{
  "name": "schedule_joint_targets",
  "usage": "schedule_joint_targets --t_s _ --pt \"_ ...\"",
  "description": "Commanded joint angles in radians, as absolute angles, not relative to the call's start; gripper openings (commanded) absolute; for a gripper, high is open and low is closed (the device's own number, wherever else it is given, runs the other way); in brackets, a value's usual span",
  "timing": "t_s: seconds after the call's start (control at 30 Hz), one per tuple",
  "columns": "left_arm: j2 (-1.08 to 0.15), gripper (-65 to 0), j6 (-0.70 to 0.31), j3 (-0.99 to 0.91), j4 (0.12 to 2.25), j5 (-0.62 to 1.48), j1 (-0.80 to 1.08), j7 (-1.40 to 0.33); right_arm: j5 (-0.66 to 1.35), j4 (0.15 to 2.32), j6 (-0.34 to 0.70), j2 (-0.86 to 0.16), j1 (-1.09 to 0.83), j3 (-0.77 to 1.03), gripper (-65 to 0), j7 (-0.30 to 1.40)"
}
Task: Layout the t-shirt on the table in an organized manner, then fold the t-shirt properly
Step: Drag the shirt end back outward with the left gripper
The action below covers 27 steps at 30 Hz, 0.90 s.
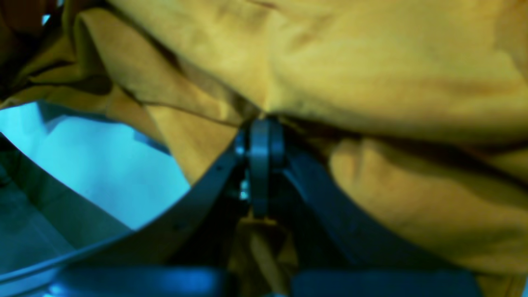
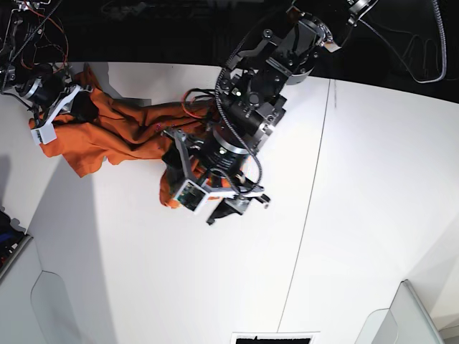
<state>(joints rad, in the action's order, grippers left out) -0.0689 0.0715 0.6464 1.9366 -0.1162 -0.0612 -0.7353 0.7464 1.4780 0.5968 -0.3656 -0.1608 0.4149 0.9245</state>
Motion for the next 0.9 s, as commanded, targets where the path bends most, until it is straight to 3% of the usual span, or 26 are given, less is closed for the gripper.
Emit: schedule_joint_targets --t_s 0.0,0.07,0.2,0.3,0.6,0.87 --pt "-0.076 -19.7 0.083 0.609 1.96 -0.123 -0.078 -0.715 0.691 1.479 0.591 -0.379 -0.161 0.418 -65.0 0.95" --pt "-0.089 -19.7 0.066 0.542 1.961 -0.044 -0.077 -0.716 0.693 1.479 0.591 -0.379 -0.161 0.418 -65.0 0.949" --pt "-0.117 -19.7 -0.086 0.474 1.961 0.184 -0.072 -0.743 0.692 1.479 0.591 -0.38 -0.161 0.418 -65.0 0.942" --pt "-0.126 -19.7 -0.137 0.474 1.961 0.244 -0.038 -0.744 0.688 1.479 0.591 -0.379 -0.161 0.418 -65.0 0.943" --pt "-0.136 -19.7 -0.117 0.337 1.961 0.237 0.098 -0.729 0.688 1.479 0.591 -0.379 -0.161 0.418 -65.0 0.939" --pt "-0.133 -19.7 -0.136 0.408 1.961 0.248 0.128 -0.707 0.688 1.479 0.59 -0.379 -0.161 0.418 -65.0 0.939"
